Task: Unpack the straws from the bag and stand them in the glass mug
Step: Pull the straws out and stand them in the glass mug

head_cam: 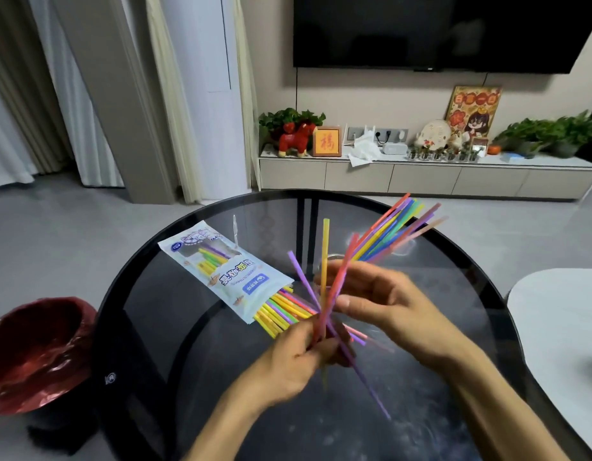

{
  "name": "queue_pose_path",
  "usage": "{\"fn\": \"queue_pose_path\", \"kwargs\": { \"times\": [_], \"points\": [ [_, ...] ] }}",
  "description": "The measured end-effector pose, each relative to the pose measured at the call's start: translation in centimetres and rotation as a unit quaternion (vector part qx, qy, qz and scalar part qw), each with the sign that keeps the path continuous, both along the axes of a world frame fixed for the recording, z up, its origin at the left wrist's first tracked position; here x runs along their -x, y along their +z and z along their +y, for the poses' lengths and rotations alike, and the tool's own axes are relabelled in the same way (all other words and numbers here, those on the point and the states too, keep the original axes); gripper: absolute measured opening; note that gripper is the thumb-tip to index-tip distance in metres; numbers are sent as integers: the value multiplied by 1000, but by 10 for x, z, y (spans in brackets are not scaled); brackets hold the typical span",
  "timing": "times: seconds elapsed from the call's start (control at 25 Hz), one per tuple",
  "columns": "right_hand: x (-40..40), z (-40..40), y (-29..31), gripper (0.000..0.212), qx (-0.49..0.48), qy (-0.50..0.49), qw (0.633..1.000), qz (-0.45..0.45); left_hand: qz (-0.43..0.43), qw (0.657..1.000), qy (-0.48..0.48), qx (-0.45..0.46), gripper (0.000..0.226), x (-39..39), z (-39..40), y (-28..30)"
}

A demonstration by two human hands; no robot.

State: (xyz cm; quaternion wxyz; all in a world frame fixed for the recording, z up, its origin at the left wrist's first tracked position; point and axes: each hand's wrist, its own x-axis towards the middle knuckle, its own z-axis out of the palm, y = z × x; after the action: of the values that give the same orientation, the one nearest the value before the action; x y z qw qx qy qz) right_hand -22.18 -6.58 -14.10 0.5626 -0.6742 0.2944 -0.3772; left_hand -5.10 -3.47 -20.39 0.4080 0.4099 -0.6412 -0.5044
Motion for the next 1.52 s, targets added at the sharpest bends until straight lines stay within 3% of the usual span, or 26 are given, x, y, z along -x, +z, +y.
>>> {"fn": "queue_pose_path", "kwargs": {
  "times": [0.12,0.32,0.48,0.56,0.68,0.8,0.92,1.04,1.32,1.4,1.52],
  "points": [
    [-9,2,-6,22,32,5,999,7,-18,1000,11,-12,18,-3,0,-12],
    [-42,6,-31,25,131,-111,985,4,108,989,74,-70,27,4,0,1],
    [-56,8,-53,27,168,-211,963,-21,201,973,49,-99,33,11,3,1],
    [-59,10,-53,27,162,-203,965,-36,159,981,100,-50,30,13,2,-1],
    [-57,13,-36,28,78,-120,987,-75,111,983,147,-15,21,6,2,6],
    [-32,7,-13,32,17,-14,995,-99,64,995,69,19,19,-9,2,16],
    [-18,3,-13,26,26,56,997,-37,-10,1000,5,-10,21,-10,2,7],
    [-17,1,-19,21,53,34,998,10,-63,997,-8,-49,24,-7,0,-4],
    [-16,-3,-31,12,119,35,987,106,-100,988,-55,-105,26,-9,-2,-12],
    [-19,-4,-32,9,116,-6,991,74,-97,987,-53,-117,27,-12,-3,-10],
    [-14,-17,-23,12,40,-154,985,-66,-29,996,38,-76,40,-18,-6,-2]
  ]
}}
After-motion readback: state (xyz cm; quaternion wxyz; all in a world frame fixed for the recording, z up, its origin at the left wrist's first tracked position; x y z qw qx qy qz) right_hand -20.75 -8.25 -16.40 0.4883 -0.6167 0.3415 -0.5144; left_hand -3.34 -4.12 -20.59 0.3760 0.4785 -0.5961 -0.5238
